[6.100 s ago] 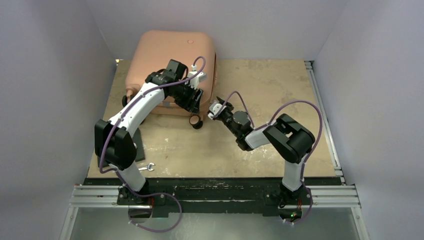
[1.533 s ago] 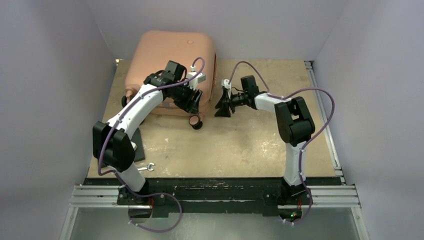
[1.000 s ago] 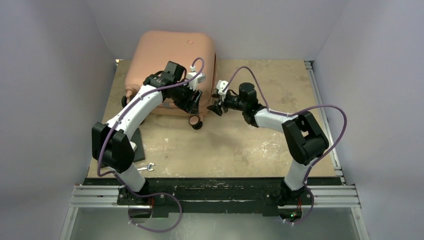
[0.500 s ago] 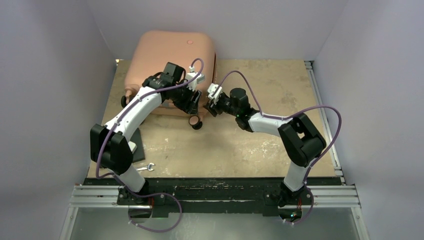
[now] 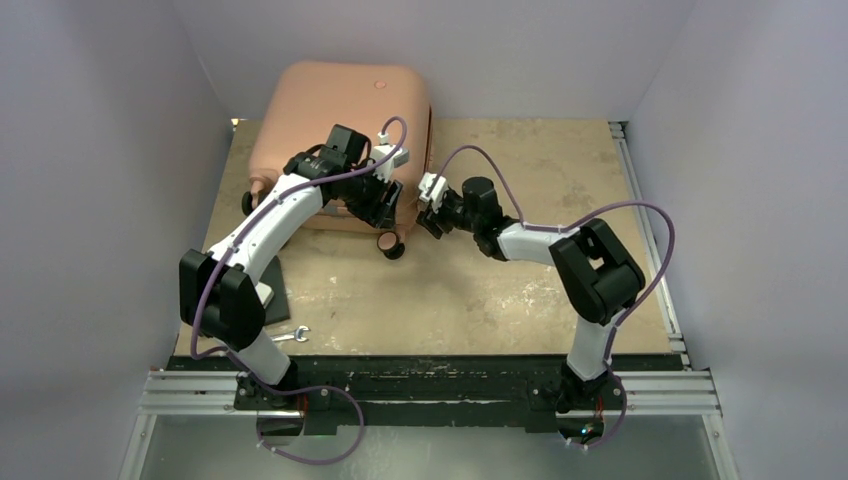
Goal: Pack the luggage
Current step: Zip the luggage at the center of the board.
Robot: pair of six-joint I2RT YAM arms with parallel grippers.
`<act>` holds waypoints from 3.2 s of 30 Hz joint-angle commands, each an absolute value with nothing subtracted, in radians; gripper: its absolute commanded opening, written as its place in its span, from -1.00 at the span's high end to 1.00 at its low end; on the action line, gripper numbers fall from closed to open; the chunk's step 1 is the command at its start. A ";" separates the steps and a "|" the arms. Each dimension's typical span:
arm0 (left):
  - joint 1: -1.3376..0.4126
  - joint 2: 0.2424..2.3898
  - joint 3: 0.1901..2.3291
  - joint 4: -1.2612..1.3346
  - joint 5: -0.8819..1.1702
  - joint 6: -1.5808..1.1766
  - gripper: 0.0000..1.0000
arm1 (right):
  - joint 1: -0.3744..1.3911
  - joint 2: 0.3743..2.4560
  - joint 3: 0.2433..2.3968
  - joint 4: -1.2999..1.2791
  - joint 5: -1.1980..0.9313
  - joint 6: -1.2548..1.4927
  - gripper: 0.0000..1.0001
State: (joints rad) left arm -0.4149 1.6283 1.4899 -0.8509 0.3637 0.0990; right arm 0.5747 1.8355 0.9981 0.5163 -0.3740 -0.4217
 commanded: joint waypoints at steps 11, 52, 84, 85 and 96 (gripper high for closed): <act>-0.416 1.555 1.546 -0.812 0.460 0.094 1.00 | 0.585 1.844 1.026 0.621 -0.268 -0.334 -0.12; -0.416 1.509 1.525 -0.872 0.458 0.134 1.00 | 0.491 1.805 1.104 0.554 -0.127 -0.251 1.00; -0.415 1.510 1.518 -0.850 0.460 0.125 1.00 | 0.711 1.786 0.957 0.594 0.064 -0.374 0.03; -0.415 1.509 1.517 -0.848 0.460 0.125 1.00 | 0.718 1.795 0.961 0.597 0.078 -0.374 0.03; -0.415 1.496 1.511 -0.846 0.457 0.121 1.00 | 0.772 1.865 0.975 0.643 0.238 -0.384 0.07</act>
